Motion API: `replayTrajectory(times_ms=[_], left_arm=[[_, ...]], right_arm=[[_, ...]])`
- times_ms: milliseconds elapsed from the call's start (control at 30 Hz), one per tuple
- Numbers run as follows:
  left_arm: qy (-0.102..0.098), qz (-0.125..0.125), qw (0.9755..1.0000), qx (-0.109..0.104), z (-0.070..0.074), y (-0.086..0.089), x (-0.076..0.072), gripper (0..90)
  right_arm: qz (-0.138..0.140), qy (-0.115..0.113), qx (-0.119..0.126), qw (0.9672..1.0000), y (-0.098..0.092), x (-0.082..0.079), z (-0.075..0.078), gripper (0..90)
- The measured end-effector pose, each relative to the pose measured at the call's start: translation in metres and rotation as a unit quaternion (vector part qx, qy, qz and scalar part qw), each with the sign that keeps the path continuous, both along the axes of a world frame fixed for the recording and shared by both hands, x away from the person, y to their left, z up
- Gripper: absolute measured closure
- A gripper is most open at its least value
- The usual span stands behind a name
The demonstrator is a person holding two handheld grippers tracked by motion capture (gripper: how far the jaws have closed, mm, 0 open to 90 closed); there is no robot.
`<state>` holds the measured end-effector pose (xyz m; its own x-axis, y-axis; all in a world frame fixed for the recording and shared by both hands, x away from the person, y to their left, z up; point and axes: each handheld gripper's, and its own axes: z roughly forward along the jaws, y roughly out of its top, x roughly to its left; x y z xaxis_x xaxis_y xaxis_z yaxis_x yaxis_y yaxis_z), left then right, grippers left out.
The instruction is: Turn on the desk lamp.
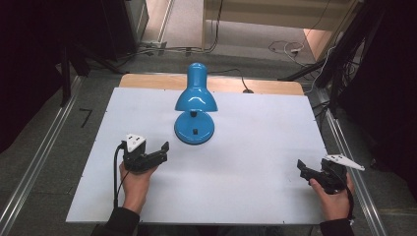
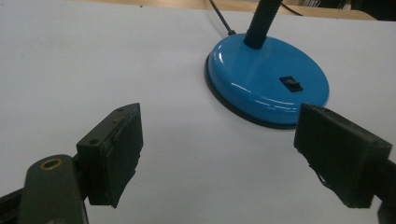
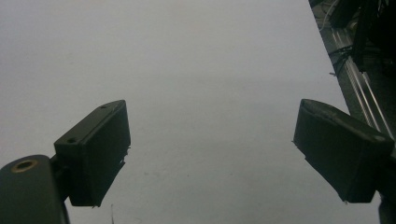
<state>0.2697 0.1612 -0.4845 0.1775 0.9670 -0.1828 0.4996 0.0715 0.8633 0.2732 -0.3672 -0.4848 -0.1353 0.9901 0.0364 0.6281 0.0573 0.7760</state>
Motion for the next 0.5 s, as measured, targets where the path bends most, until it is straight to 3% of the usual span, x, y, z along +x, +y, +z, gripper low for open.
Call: replayTrajectory(times_ms=[500], left_arm=[[0.004,-0.004,1.0,0.001,-0.0002,-0.007,0.0112,16.9]], right_arm=[[-0.008,-0.001,0.006,0.9999,-0.0041,-0.0008,0.0011,9.7]])
